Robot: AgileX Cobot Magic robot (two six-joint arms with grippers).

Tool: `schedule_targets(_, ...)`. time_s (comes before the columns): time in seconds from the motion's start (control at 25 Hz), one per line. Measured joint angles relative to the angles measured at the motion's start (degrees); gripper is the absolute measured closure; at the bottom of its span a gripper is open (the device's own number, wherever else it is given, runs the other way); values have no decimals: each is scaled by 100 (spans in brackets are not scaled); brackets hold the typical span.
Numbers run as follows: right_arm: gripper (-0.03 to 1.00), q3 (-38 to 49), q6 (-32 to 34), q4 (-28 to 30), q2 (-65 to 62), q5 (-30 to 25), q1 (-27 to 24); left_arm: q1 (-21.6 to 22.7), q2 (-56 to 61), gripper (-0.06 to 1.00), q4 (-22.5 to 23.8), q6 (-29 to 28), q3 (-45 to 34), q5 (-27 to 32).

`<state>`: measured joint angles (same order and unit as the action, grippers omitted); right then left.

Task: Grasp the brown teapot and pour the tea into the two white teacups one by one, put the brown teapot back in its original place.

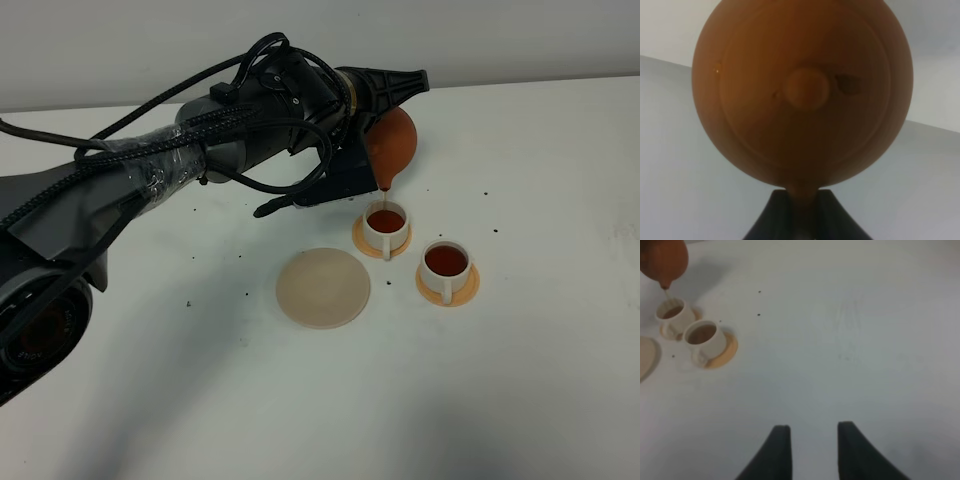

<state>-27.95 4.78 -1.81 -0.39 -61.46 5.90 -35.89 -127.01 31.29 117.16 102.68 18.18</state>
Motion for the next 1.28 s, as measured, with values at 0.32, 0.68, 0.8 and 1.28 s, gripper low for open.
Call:
schedule_targets(0.32,73,0,0,0,0,0,0,0,0,82,0,7,0,-18)
schedule_targets(0.68,73,0,0,0,0,0,0,0,0,82,0,89,0,-18)
schedule_targets(0.8,73,0,0,0,0,0,0,0,0,82,0,113,0,-18)
schedule_targets(1.28,73,0,0,0,0,0,0,0,0,82,0,161,0,-23)
